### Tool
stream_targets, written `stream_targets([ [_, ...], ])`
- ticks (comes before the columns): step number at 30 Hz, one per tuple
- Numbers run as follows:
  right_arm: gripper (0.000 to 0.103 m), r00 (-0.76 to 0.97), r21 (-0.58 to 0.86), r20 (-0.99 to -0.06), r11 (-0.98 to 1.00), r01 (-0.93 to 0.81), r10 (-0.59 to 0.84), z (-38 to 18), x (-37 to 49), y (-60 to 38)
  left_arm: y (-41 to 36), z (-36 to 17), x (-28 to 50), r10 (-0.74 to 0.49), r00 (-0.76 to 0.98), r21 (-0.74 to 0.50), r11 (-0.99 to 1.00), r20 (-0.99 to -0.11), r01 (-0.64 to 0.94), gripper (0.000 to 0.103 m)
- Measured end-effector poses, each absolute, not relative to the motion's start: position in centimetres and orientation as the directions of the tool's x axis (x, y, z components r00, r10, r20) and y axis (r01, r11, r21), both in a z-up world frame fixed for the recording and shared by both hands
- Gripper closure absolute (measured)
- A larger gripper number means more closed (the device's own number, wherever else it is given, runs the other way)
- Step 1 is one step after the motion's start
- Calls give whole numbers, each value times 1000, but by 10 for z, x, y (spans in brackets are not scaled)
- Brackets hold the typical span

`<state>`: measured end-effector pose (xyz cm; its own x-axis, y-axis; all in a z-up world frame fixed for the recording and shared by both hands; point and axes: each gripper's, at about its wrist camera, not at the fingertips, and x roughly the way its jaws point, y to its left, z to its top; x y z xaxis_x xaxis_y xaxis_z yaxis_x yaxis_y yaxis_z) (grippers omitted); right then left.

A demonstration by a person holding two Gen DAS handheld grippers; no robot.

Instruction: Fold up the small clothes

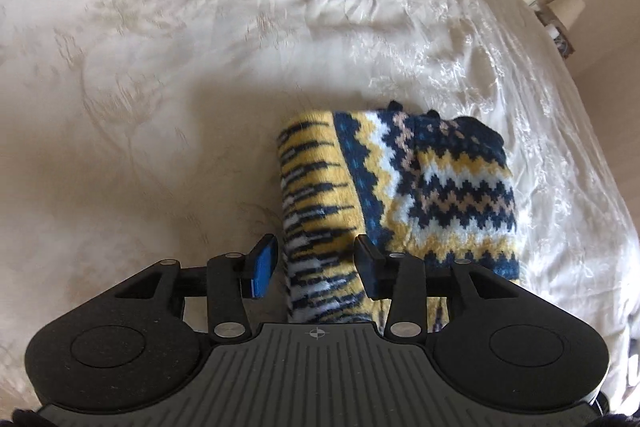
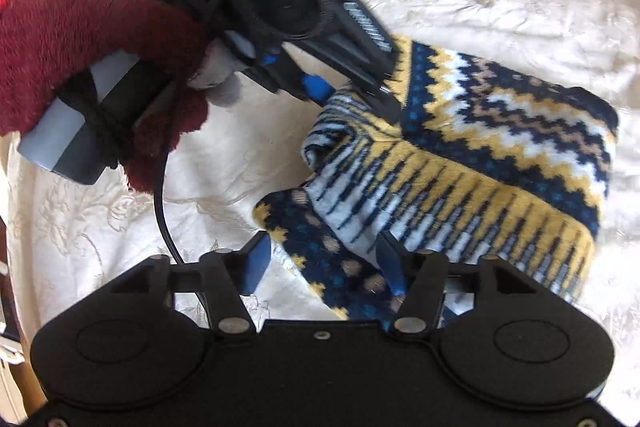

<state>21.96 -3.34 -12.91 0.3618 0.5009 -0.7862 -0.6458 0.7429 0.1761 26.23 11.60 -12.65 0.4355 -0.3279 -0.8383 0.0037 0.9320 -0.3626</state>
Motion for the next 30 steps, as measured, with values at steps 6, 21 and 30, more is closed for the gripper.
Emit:
stream_targets([
  [6, 29, 421, 260, -753, 816, -516, 507, -112, 220, -90, 104, -86, 241, -337, 530, -347, 934, -779, 83, 57],
  [21, 29, 582, 312, -695, 906, -284, 422, -99, 301, -147, 55, -151, 210, -387, 370, -369, 921, -845, 121, 54],
  [30, 29, 443, 340, -762, 874, -348, 473, -150, 369, -111, 56, -153, 211, -399, 366, -389, 915, -841, 105, 54],
])
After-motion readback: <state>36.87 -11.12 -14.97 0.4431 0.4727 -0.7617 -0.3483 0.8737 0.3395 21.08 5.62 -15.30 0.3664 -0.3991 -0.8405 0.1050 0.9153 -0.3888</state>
